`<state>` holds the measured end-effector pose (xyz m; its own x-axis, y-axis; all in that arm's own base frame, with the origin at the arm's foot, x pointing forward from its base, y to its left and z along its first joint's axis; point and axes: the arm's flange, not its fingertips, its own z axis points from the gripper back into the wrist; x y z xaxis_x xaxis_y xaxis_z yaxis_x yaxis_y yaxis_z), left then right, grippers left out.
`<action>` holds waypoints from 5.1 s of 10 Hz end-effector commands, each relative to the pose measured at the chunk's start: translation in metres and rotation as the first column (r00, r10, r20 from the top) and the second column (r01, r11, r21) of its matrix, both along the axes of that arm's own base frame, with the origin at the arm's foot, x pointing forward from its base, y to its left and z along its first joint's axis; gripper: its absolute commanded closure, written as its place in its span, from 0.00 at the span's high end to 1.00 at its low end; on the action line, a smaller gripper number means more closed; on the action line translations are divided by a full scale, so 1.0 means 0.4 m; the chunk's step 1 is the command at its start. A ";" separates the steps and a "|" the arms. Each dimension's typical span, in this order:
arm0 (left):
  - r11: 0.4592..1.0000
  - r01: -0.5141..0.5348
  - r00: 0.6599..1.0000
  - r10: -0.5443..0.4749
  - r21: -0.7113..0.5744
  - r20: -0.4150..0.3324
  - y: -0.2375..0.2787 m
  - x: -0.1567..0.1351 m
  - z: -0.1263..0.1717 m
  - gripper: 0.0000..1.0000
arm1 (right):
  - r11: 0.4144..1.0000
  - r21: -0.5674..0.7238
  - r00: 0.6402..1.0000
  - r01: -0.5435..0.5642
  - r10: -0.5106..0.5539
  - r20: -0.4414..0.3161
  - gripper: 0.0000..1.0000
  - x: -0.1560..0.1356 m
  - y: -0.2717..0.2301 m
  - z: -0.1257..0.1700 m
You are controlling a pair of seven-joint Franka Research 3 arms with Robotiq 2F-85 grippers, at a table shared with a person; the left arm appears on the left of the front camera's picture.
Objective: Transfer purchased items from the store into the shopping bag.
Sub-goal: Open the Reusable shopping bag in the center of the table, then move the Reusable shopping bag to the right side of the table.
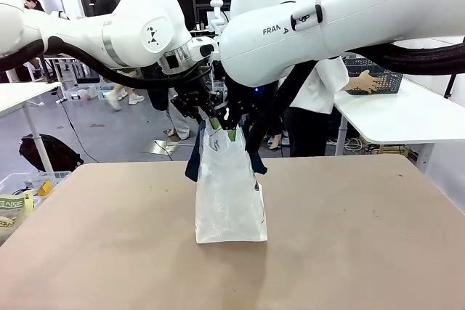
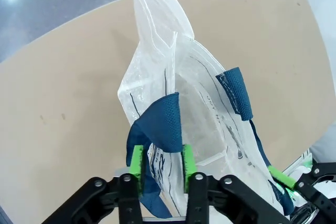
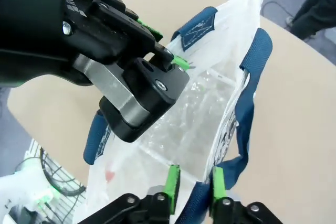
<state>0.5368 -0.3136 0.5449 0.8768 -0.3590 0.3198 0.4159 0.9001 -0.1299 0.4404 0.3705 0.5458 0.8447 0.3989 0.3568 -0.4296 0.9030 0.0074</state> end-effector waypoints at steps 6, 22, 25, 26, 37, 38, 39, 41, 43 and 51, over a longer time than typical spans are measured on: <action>1.000 -0.004 1.000 0.004 -0.002 -0.017 -0.015 -0.040 0.010 0.00 | 0.997 0.024 0.997 0.068 -0.068 0.021 0.00 0.039 -0.020 -0.012; 0.993 -0.117 0.992 0.116 0.024 0.049 0.254 -0.038 -0.063 0.00 | 0.993 0.021 0.994 0.112 -0.112 -0.020 0.00 0.041 -0.056 -0.046; 0.992 -0.123 0.991 0.122 0.002 0.058 0.247 -0.046 -0.062 0.00 | 0.996 0.018 0.996 0.088 -0.088 -0.014 0.00 0.044 -0.052 -0.028; 0.992 -0.123 0.991 0.122 0.002 0.058 0.247 -0.046 -0.062 0.00 | 0.996 0.018 0.996 0.088 -0.088 -0.014 0.00 0.044 -0.052 -0.028; 0.992 -0.123 0.991 0.122 0.002 0.058 0.247 -0.046 -0.062 0.00 | 0.996 0.018 0.996 0.088 -0.088 -0.014 0.00 0.044 -0.052 -0.028; 0.992 -0.123 0.991 0.122 0.002 0.058 0.247 -0.046 -0.062 0.00 | 0.996 0.018 0.996 0.088 -0.088 -0.014 0.00 0.044 -0.052 -0.028; 0.992 -0.123 0.991 0.122 0.002 0.058 0.247 -0.046 -0.062 0.00 | 0.996 0.018 0.996 0.088 -0.088 -0.014 0.00 0.044 -0.052 -0.028; 0.992 -0.123 0.991 0.122 0.002 0.058 0.247 -0.046 -0.062 0.00 | 0.996 0.018 0.996 0.088 -0.088 -0.014 0.00 0.044 -0.052 -0.028; 0.992 -0.123 0.991 0.122 0.002 0.058 0.247 -0.046 -0.062 0.00 | 0.996 0.018 0.996 0.088 -0.088 -0.014 0.00 0.044 -0.052 -0.028; 0.992 -0.123 0.991 0.122 0.002 0.058 0.247 -0.046 -0.062 0.00 | 0.996 0.018 0.996 0.088 -0.088 -0.014 0.00 0.044 -0.052 -0.028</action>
<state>0.5199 -0.2145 0.5211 0.8947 -0.2526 0.3684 0.3075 0.9465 -0.0976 0.4584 0.3517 0.5365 0.8774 0.3220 0.3556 -0.3536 0.9350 0.0257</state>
